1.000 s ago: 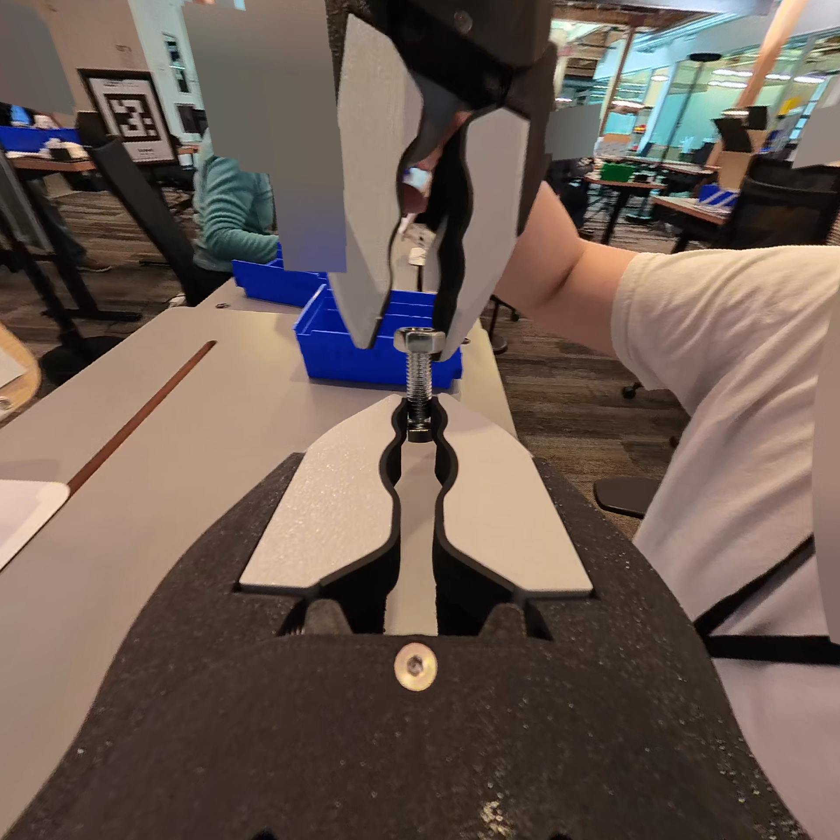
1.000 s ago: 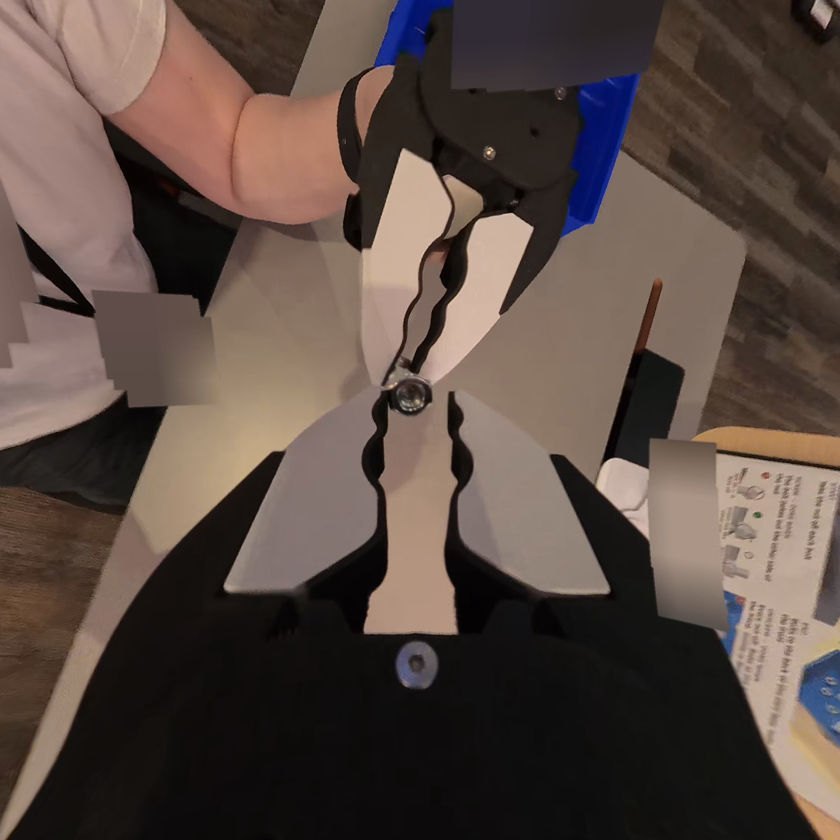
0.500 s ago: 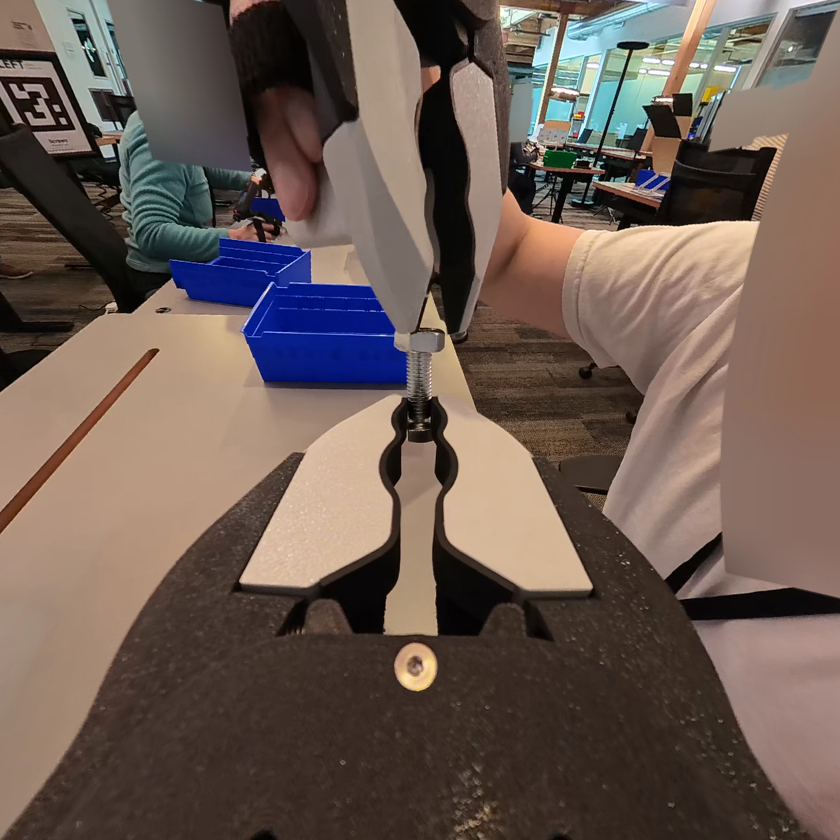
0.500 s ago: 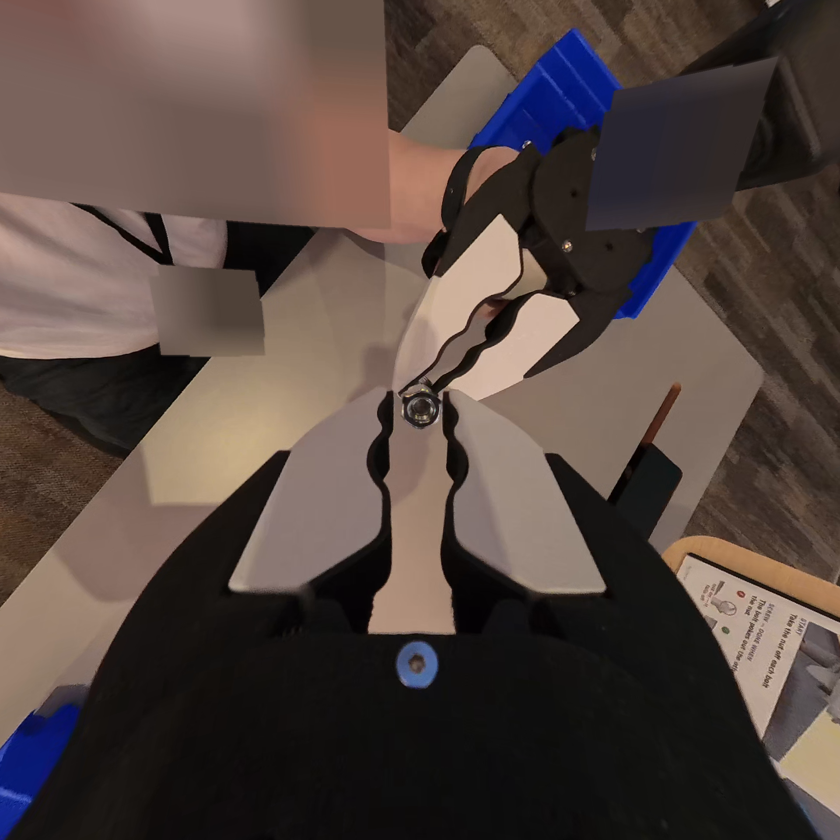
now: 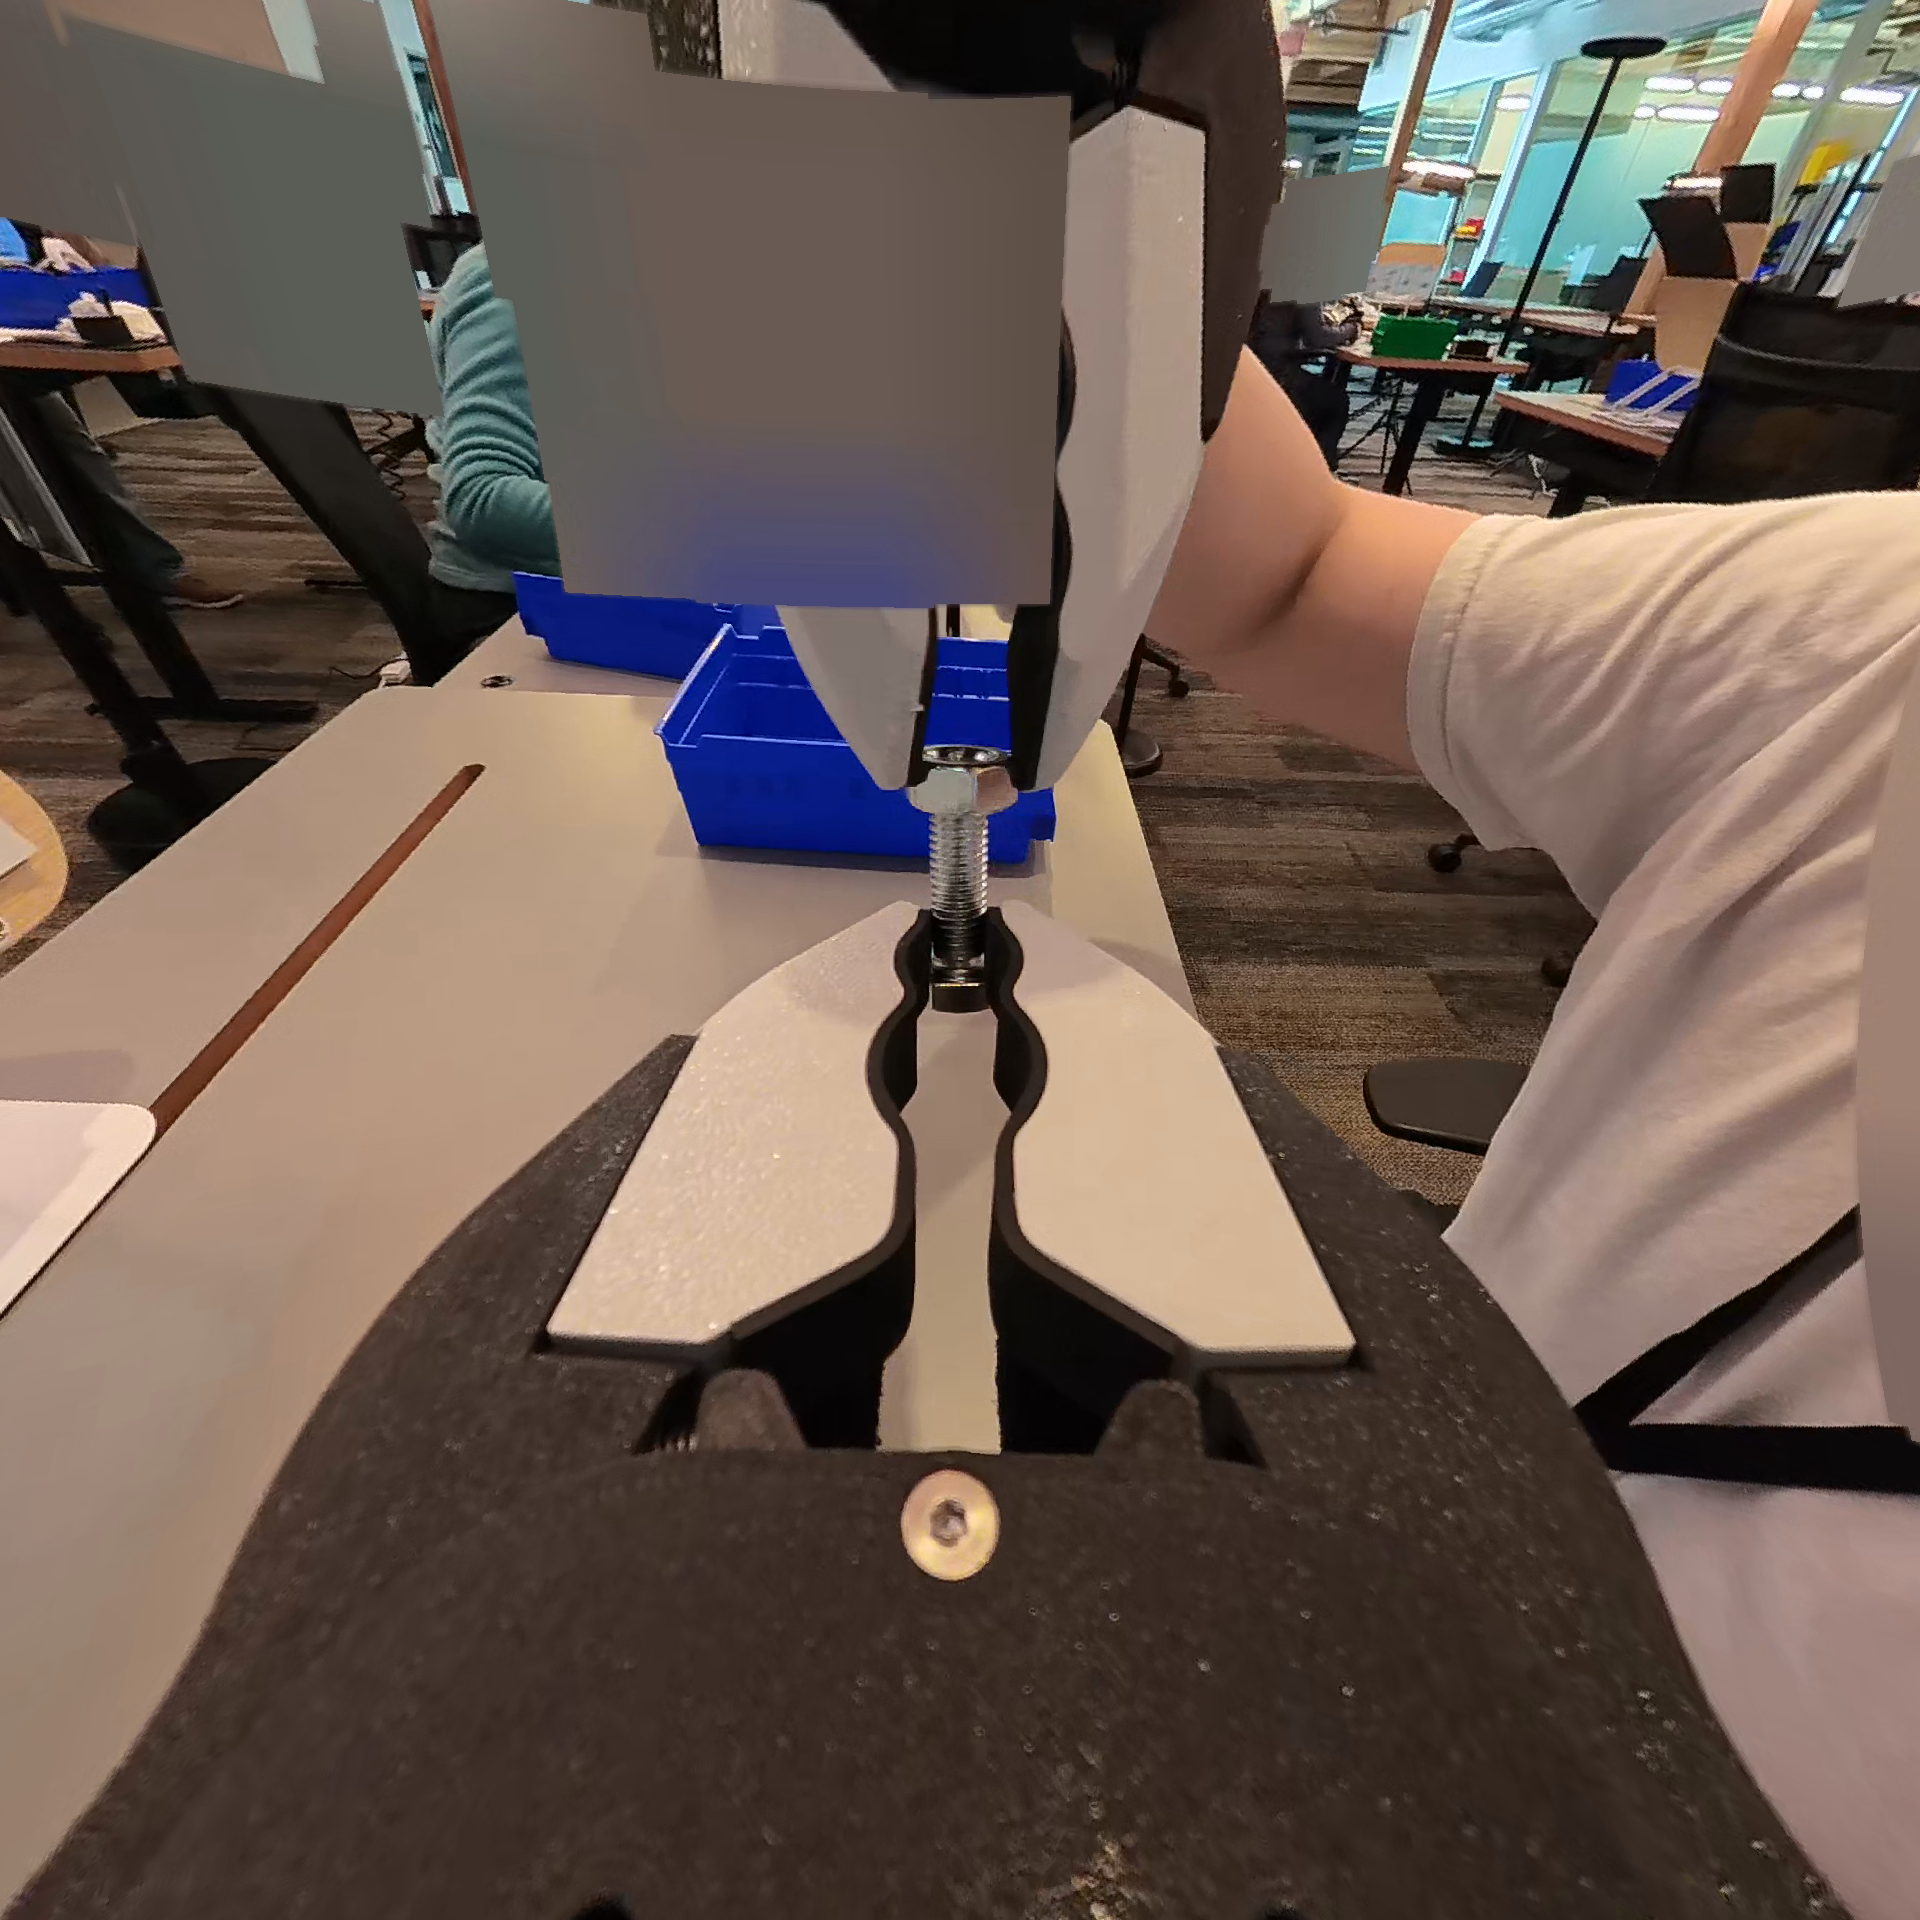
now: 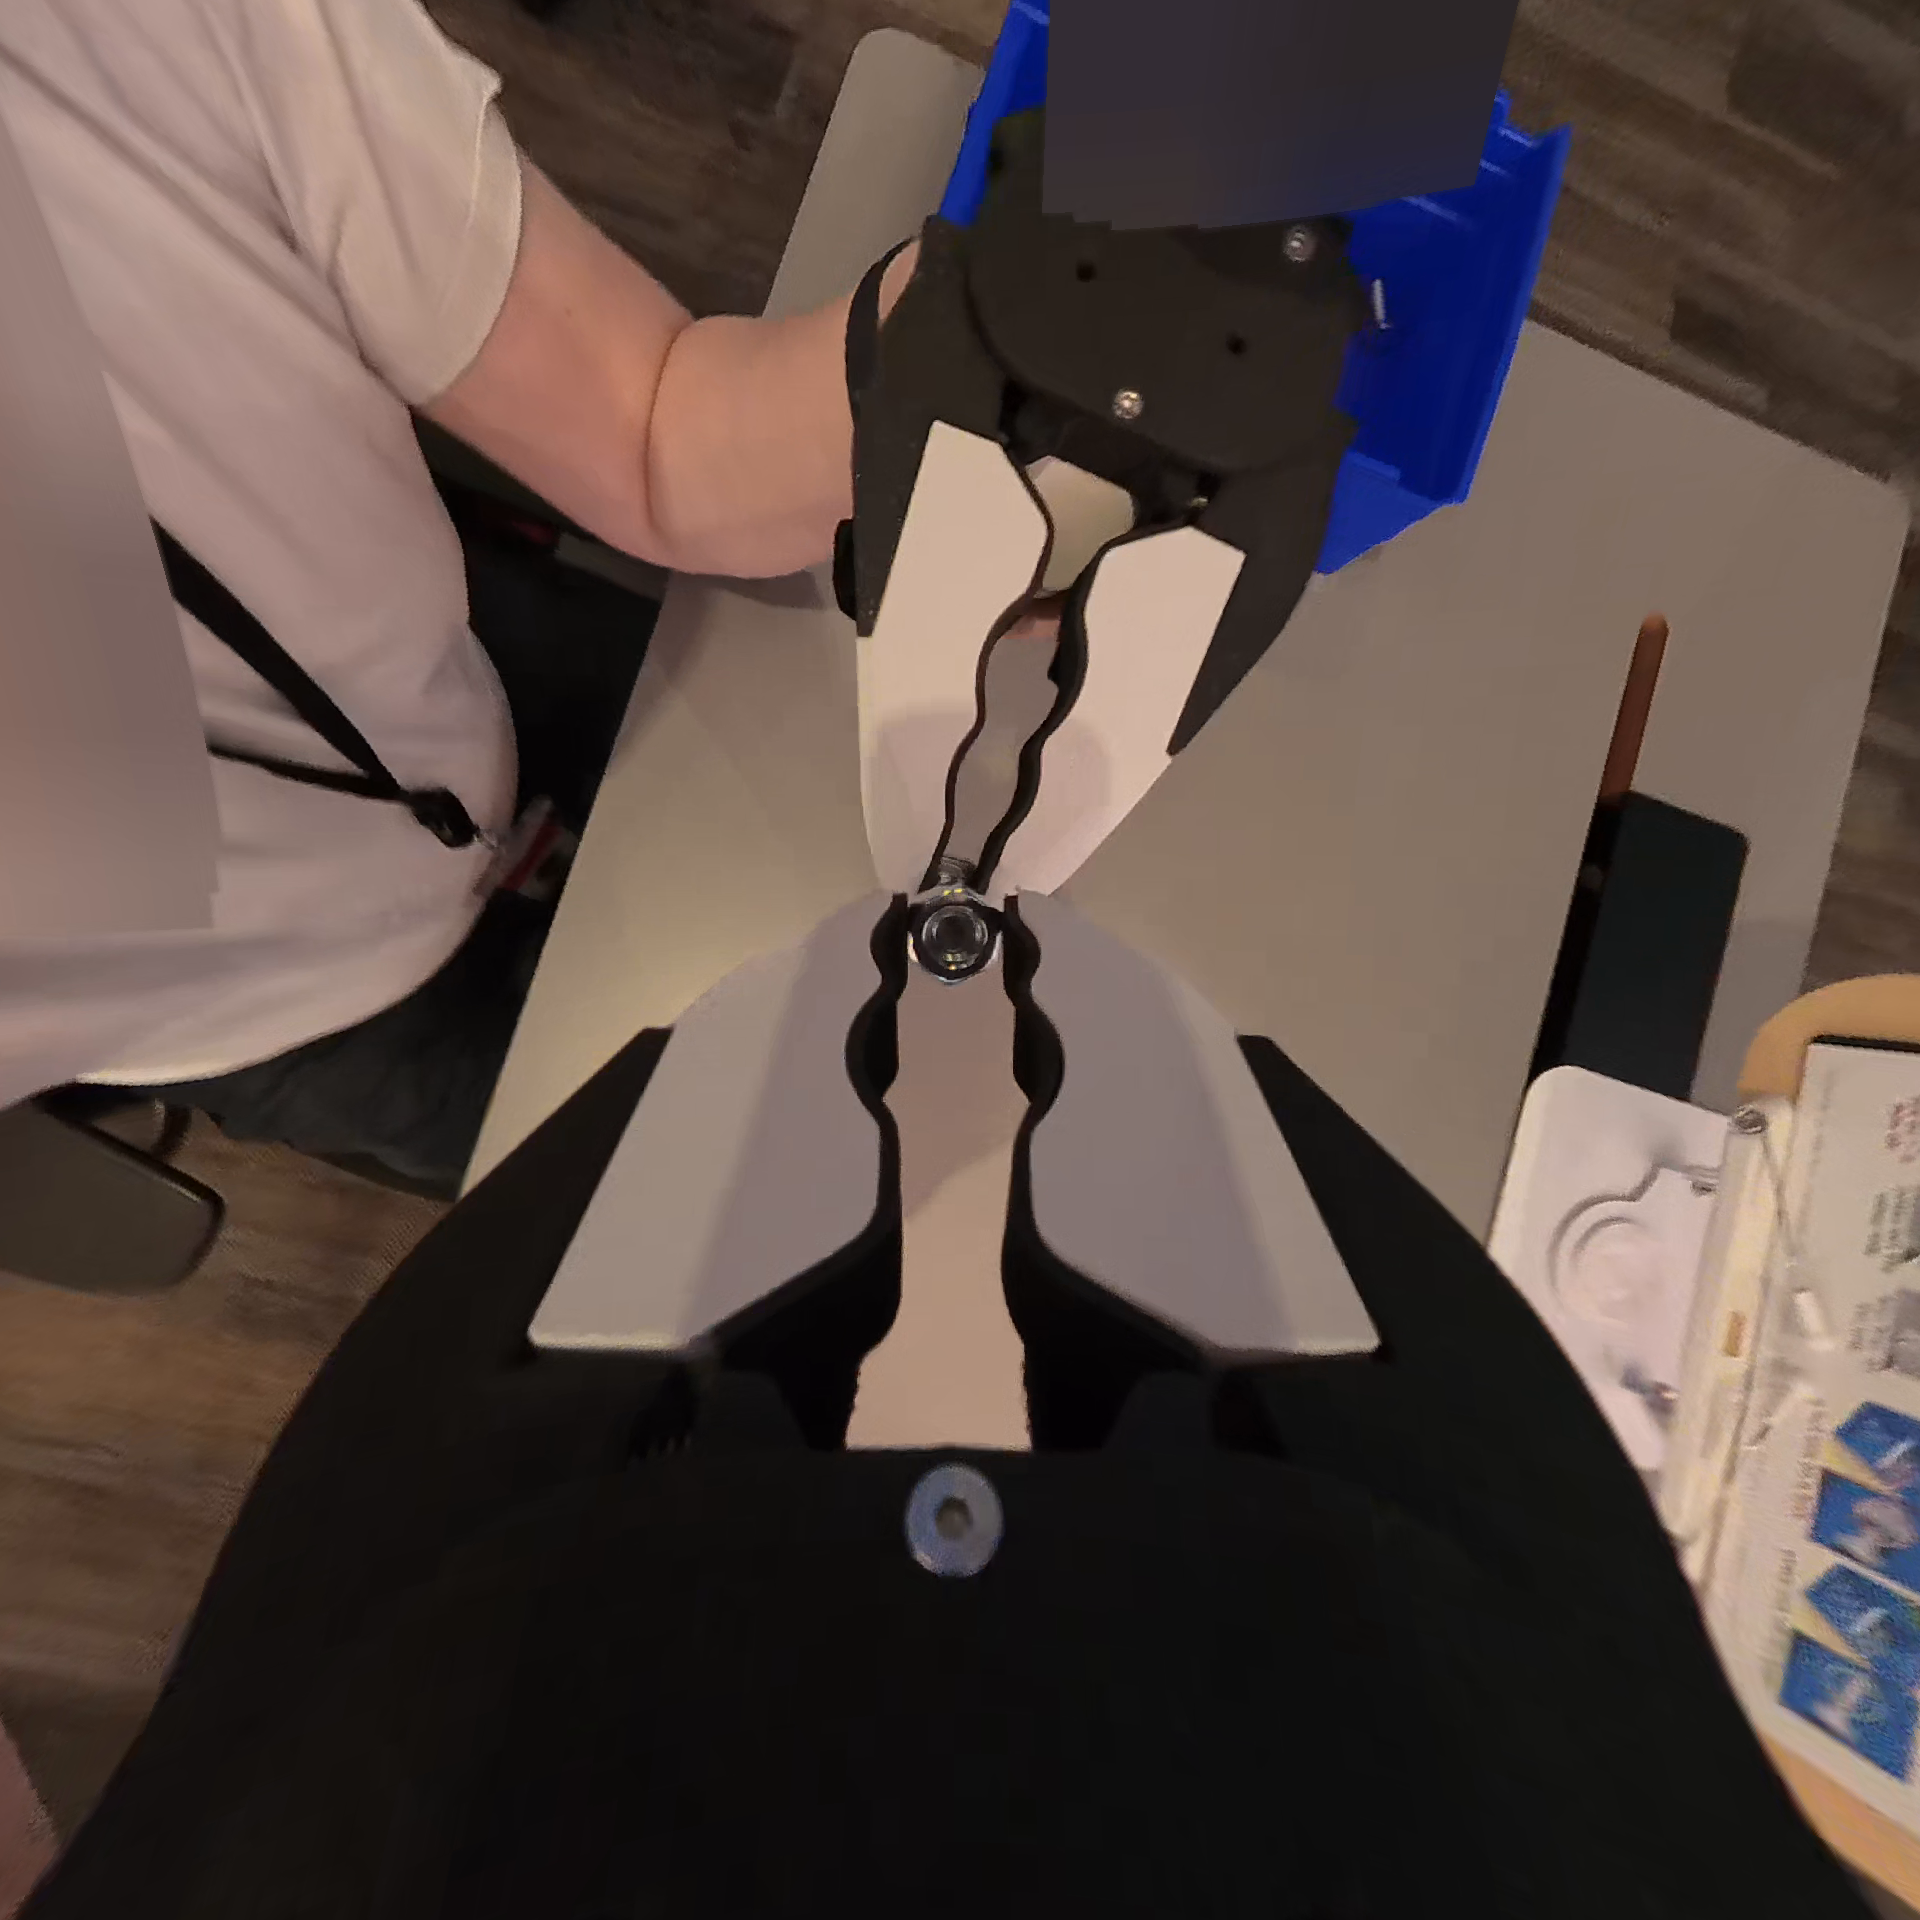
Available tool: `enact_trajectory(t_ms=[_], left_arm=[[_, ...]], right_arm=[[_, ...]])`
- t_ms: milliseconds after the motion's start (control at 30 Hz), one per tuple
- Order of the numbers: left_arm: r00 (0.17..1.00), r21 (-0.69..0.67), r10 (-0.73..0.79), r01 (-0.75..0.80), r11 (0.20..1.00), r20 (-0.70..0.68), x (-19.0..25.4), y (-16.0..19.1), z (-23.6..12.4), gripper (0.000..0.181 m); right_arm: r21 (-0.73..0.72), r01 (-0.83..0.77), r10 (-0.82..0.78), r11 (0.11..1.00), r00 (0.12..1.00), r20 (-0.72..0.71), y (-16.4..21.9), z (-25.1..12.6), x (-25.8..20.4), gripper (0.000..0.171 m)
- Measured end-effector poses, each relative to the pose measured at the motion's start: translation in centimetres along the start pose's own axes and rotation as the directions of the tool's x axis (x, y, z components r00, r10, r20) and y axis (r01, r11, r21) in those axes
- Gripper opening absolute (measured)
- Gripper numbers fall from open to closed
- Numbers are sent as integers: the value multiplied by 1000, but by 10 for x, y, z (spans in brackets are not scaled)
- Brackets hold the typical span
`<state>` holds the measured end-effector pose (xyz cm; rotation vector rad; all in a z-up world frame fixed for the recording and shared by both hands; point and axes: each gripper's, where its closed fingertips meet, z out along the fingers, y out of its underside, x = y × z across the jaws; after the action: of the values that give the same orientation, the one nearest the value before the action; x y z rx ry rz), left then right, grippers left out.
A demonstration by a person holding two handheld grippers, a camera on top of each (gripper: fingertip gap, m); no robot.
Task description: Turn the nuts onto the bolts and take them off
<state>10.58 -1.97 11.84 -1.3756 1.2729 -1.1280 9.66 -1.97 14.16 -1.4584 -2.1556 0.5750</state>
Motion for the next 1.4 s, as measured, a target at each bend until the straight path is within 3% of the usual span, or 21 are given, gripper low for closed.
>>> enact_trajectory(t_ms=[167, 267, 400, 500, 600, 767, 1000, 1233, 1400], left_arm=[[999, -4, -8, 8, 1000, 45, -7, 0, -1, 9], [999, 3, -18, 18, 1000, 30, -6, 0, -2, 9], [998, 6, -18, 18, 1000, -54, 6, 0, -1, 9], [988, 1, -30, 30, 1000, -149, 18, 2, 0, 9], [969, 6, -62, 65, 998, -238, 26, 2, 1, 9], [960, 6, -68, 73, 997, -272, 29, 3, 5, 9], [979, 8, -40, 43, 999, -200, 23, 2, 4, 9], [999, -1, -8, 8, 1000, -46, 6, 1, 1, 9], [999, 29, -25, 26, 999, -26, 1, -4, -2, 9]], right_arm=[[39, -141, 143, 989, 988, -50, 1, 2, 7, 17], [66, -144, 149, 987, 986, -80, 1, 3, 9, 22], [43, 156, -152, 987, 985, -81, 9, 0, -5, 35], [116, 339, -334, 933, 940, -64, 2, -6, -20, 32], [177, 370, -369, 912, 929, -42, -6, -11, -26, 27], [127, 410, -411, 903, 911, -20, -2, -2, -30, 25], [100, 322, -323, 941, 946, -5, -1, -1, -24, 17], [94, 44, -40, 995, 999, -36, -1, 1, -7, 17], [124, -13, 28, 992, 993, -117, -2, 1, 1, 18]])
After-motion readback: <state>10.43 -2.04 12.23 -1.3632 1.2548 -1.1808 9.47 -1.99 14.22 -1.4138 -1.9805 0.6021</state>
